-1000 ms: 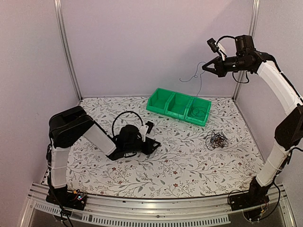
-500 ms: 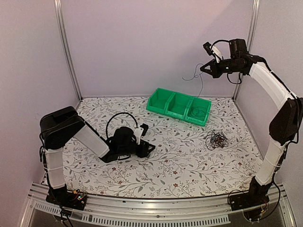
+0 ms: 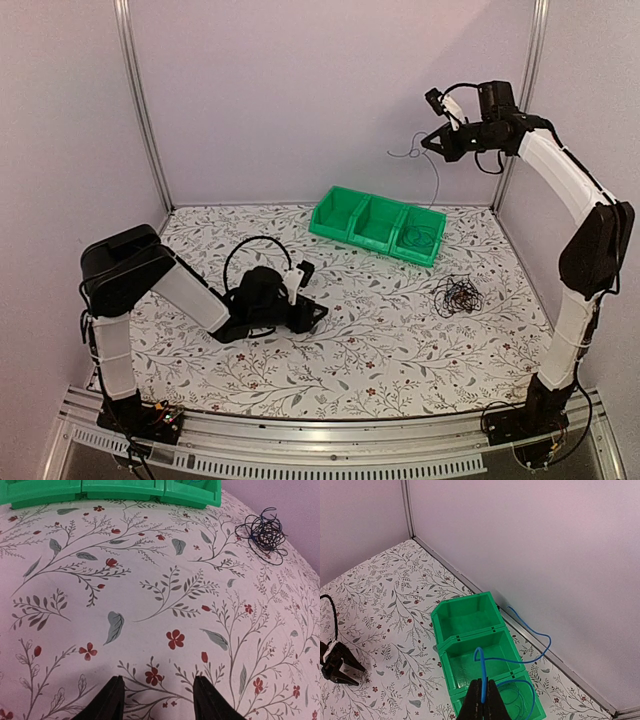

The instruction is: Untangle the cables

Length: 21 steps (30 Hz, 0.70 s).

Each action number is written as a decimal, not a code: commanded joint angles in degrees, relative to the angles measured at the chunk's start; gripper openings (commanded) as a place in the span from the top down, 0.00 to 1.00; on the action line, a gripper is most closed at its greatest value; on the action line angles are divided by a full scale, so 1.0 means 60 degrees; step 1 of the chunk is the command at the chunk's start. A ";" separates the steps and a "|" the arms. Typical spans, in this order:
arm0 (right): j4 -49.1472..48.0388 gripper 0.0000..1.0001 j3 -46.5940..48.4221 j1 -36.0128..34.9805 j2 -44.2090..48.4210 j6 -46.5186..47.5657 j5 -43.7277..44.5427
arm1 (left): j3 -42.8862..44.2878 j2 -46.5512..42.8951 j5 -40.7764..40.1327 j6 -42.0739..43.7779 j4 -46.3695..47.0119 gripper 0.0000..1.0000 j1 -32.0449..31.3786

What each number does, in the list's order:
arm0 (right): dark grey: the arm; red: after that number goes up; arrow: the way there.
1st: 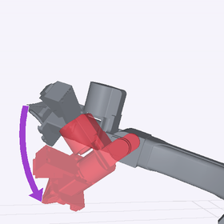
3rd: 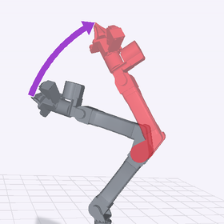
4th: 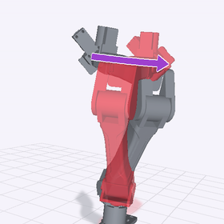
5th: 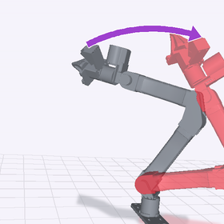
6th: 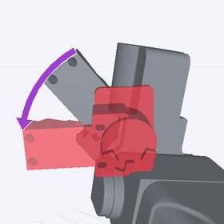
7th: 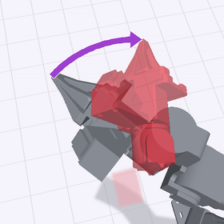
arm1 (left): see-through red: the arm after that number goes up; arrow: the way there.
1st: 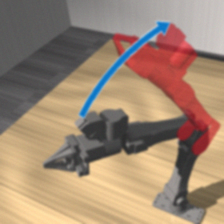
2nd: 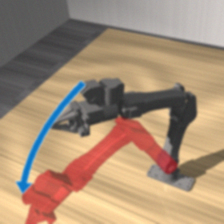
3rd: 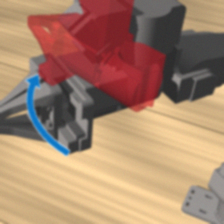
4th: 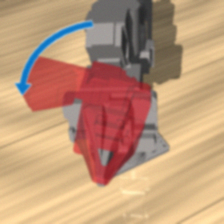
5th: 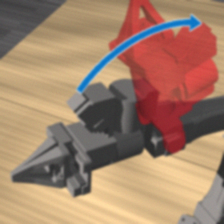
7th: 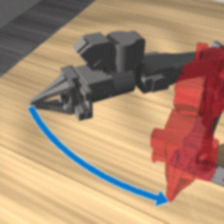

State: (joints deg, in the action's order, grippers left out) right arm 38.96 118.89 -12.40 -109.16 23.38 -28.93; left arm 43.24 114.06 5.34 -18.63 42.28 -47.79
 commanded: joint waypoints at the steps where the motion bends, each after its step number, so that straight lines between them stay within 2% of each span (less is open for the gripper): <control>1: -0.0107 1.00 0.0254 0.0004 -0.0211 0.0146 0.0469 | 0.0194 -0.0094 0.0032 0.0139 -0.0091 0.54 -0.0085; 6: -0.0173 1.00 -0.0163 0.0004 -0.0256 0.0260 0.0640 | 0.0237 -0.0069 0.0032 0.0147 -0.0184 0.54 -0.0079; 21: -0.1381 1.00 -0.3000 0.0338 0.0765 0.0553 0.1151 | 0.0449 0.0087 0.0107 0.0123 -0.0395 0.54 -0.0104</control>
State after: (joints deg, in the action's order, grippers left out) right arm 34.02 103.66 -11.35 -109.10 26.02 -22.76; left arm 44.45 114.06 5.54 -18.52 40.82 -47.90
